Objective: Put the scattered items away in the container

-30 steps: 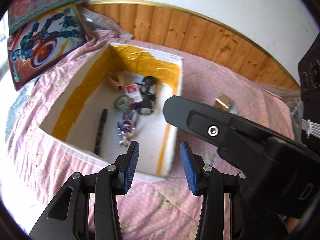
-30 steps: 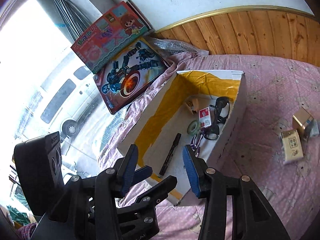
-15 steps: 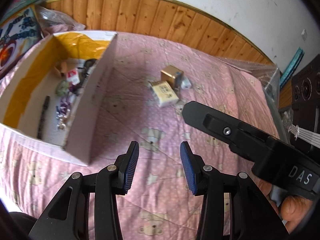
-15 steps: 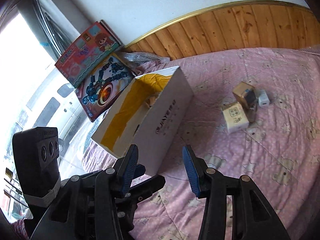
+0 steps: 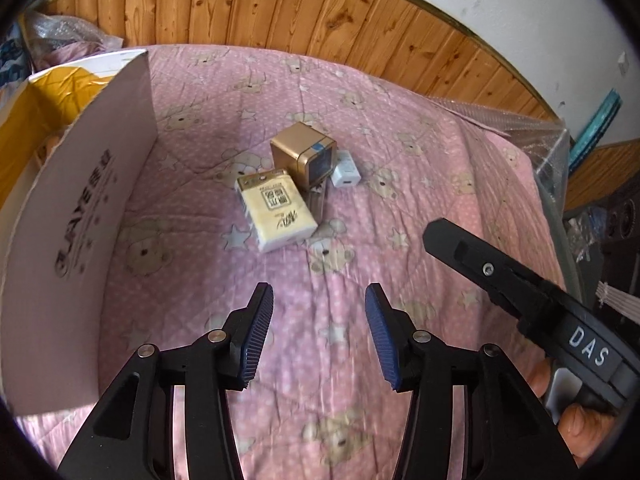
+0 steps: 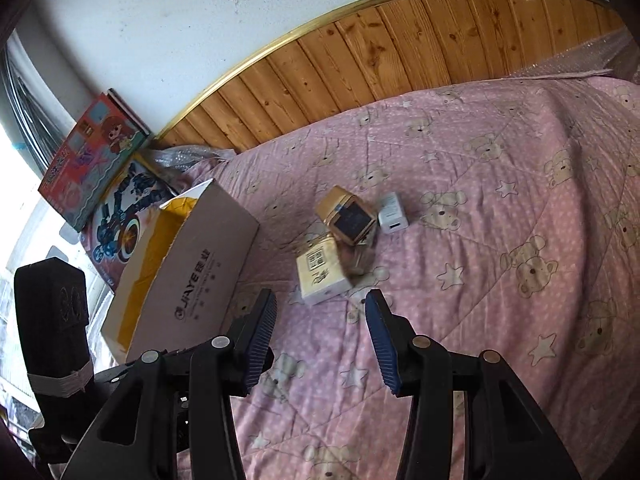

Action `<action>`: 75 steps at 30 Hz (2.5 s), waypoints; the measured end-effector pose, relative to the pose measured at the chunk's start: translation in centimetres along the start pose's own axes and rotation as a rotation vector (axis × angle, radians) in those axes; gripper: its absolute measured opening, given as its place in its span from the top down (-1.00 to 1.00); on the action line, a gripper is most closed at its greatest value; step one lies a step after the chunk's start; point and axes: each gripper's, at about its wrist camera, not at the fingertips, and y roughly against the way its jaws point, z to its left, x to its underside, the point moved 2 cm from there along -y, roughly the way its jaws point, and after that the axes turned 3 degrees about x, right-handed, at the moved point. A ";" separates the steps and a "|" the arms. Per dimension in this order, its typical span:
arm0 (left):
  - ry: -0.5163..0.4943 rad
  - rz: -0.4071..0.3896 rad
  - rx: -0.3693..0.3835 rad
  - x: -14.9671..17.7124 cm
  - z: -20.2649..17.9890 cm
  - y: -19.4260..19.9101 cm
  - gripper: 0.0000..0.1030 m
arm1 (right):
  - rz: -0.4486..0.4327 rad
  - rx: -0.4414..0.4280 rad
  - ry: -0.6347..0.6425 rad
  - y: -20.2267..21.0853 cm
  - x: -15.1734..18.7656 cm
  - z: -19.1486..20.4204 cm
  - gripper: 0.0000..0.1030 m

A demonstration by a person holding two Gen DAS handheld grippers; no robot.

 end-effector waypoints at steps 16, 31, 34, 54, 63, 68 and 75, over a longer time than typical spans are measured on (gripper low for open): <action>0.082 0.022 -0.110 -6.1 2.8 -9.5 -0.05 | 0.125 0.161 0.257 -10.0 -5.3 -2.9 0.06; 0.053 -0.033 -0.054 -6.2 4.4 -11.4 0.03 | 0.172 0.223 0.414 -16.2 -5.6 -2.8 0.38; 0.041 -0.035 -0.046 -6.0 3.7 -11.4 0.24 | 0.154 0.225 0.382 -15.7 -5.3 -3.2 0.38; 0.003 -0.060 -0.034 -0.5 2.7 -4.1 0.41 | 0.137 0.193 0.174 -9.1 -0.5 -3.8 0.39; 0.022 -0.071 -0.037 2.5 3.4 -0.5 0.42 | 0.153 0.161 0.155 -6.1 3.8 -2.1 0.39; 0.016 -0.083 -0.036 3.5 3.7 1.3 0.41 | 0.155 0.142 0.159 -4.8 5.7 -0.7 0.39; -0.006 -0.109 -0.026 4.8 3.5 3.9 0.41 | 0.160 0.120 0.165 -3.1 8.5 1.1 0.39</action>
